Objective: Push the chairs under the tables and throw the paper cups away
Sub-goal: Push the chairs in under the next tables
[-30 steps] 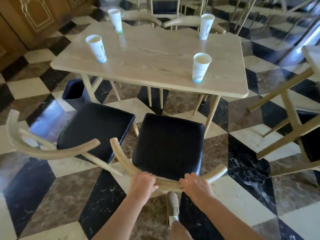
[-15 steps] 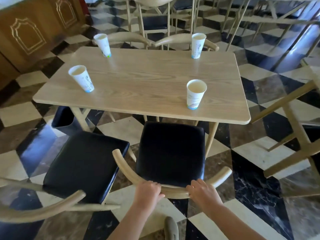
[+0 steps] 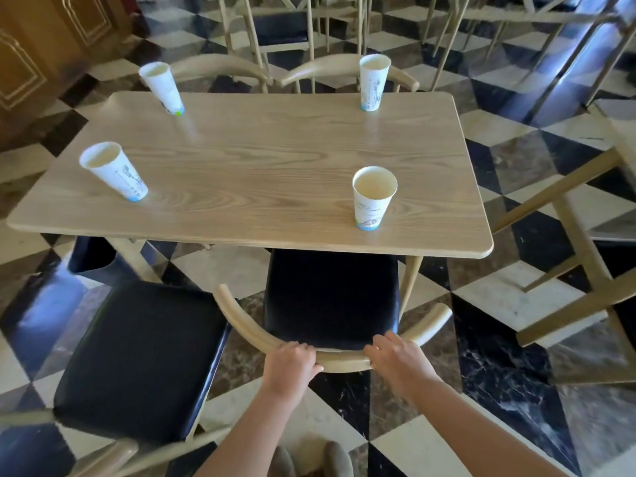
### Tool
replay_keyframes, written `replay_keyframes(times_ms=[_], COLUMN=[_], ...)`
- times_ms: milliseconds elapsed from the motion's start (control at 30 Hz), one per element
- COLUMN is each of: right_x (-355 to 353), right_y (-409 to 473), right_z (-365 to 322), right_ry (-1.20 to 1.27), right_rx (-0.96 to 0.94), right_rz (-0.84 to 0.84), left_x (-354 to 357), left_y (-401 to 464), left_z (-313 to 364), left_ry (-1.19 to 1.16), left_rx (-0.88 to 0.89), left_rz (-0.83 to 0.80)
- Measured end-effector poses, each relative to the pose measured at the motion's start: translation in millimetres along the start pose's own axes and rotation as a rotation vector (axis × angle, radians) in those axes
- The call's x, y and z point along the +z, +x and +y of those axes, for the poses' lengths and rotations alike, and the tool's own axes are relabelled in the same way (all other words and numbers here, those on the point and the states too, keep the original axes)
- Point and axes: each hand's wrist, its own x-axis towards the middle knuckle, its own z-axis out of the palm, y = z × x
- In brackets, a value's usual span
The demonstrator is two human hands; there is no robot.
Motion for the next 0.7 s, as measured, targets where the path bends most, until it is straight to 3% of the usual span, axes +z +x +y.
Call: replay_keyframes(times_ms=[533, 700], right_x=[-8, -9], right_y=[33, 32], right_z=[39, 35], right_ry=[-0.059, -0.005], right_rx=[-0.111, -0.029], right_rz=[-0.017, -0.011], left_x=[-5, -6], left_y=[41, 35], left_z=[-11, -11], left_ry=[0.003, -0.044], left_rx=[0.105, 0.102], left_rz=[0.087, 0.092])
